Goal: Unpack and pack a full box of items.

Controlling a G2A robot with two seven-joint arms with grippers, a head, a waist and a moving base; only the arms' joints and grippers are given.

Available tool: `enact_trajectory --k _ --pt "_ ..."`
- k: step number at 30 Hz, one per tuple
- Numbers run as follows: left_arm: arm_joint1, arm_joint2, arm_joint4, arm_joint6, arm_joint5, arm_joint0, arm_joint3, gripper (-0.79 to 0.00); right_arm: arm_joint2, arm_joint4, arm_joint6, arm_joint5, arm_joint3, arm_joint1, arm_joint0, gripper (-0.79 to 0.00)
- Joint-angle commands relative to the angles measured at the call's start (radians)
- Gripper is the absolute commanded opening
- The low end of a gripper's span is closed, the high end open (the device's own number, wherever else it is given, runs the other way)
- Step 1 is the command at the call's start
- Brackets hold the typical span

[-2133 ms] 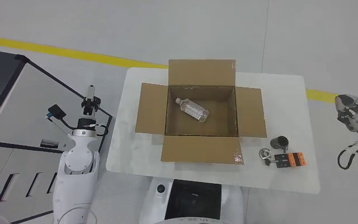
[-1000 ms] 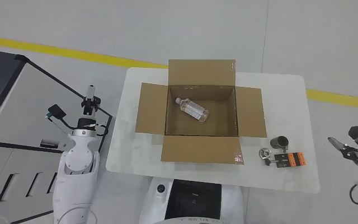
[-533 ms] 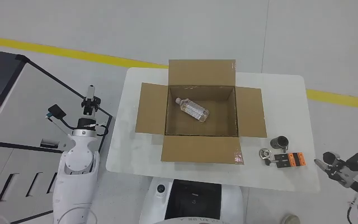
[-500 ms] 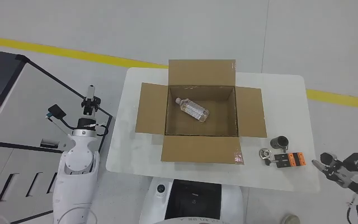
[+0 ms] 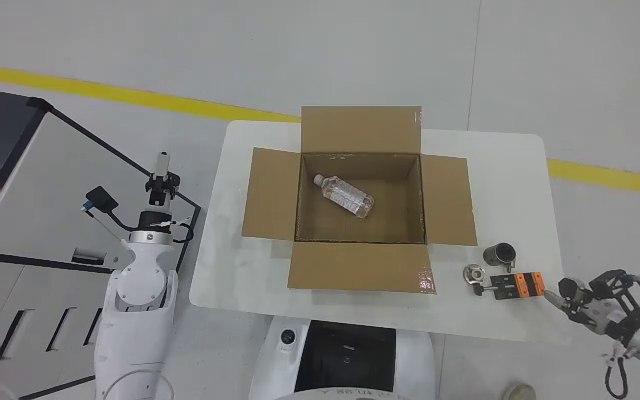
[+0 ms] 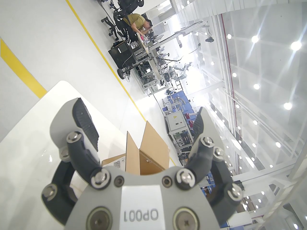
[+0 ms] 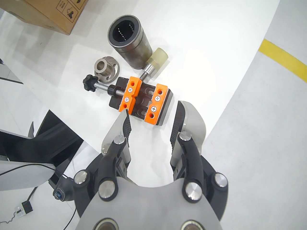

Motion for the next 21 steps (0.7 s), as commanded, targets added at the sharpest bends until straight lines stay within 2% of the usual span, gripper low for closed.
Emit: enact_trajectory --k 1,7,15,18,21 --pt "0.0 0.0 0.0 0.0 0.0 0.0 0.0 0.0 -0.026 0.025 0.025 0.004 0.03 -0.004 0.035 -0.456" --pt "0.0 0.0 0.0 0.0 0.0 0.0 0.0 0.0 -0.085 0.063 0.072 -0.002 0.09 -0.014 0.109 -0.459" --pt "0.0 0.0 0.0 0.0 0.0 0.0 0.0 0.0 -0.133 0.033 0.082 0.007 0.132 -0.023 0.163 -0.474" --pt "0.0 0.0 0.0 0.0 0.0 0.0 0.0 0.0 -0.15 0.016 0.089 0.027 0.148 -0.027 0.177 -0.499" --pt "0.0 0.0 0.0 0.0 0.0 0.0 0.0 0.0 -0.167 0.026 0.083 0.031 0.157 -0.032 0.188 -0.576"
